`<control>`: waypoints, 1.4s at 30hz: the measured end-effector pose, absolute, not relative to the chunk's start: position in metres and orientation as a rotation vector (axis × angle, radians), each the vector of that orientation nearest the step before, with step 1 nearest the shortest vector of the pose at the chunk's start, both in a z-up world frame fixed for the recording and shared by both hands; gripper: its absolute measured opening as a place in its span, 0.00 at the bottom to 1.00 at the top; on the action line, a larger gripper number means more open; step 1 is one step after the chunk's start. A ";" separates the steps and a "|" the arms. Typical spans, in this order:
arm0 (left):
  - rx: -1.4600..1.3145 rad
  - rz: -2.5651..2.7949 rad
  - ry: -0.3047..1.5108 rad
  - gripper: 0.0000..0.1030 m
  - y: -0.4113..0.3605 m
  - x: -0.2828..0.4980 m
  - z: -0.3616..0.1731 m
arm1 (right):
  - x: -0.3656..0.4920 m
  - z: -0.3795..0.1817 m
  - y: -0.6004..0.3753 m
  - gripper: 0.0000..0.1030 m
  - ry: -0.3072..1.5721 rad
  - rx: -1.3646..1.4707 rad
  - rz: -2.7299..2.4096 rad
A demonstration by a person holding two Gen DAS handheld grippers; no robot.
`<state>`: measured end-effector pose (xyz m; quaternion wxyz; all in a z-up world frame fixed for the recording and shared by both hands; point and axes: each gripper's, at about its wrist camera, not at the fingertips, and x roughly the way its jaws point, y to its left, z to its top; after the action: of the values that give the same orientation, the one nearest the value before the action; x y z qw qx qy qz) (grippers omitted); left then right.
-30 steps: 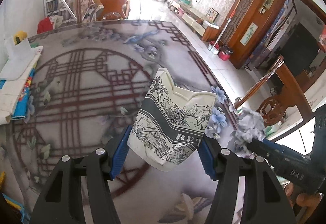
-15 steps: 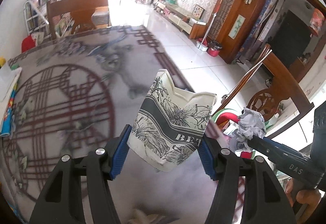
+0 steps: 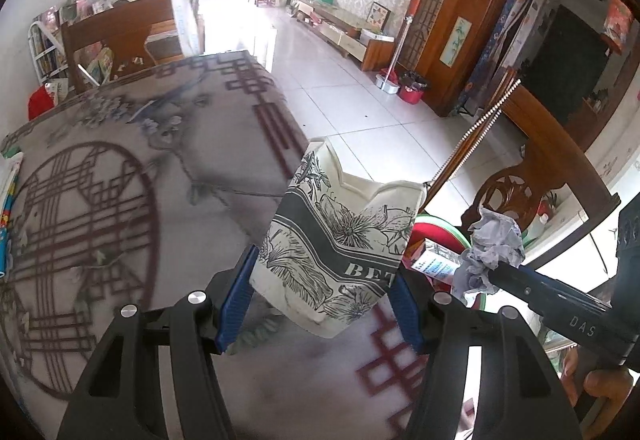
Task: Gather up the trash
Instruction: 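Carry the paper cup and crumpled paper over the red bin with both tools, then open both tools over the bin to drop the cup and paper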
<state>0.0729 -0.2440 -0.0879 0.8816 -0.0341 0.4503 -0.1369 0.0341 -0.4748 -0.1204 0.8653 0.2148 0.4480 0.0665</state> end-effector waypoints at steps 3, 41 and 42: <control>-0.061 -0.297 0.939 0.57 -0.258 0.075 -0.088 | 0.034 -0.122 -0.489 0.42 0.936 0.464 0.124; -0.180 -0.316 0.752 0.92 -0.246 0.086 -0.055 | 0.050 -0.077 -0.467 0.94 0.665 0.263 -0.041; -0.184 -0.290 0.722 0.92 -0.233 0.083 -0.050 | 0.047 -0.070 -0.455 0.95 0.621 0.241 -0.045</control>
<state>0.0826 -0.2331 -0.0498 0.9212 -0.0896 0.3512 -0.1414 0.0472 -0.4553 -0.0700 0.9448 0.1181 0.3049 -0.0222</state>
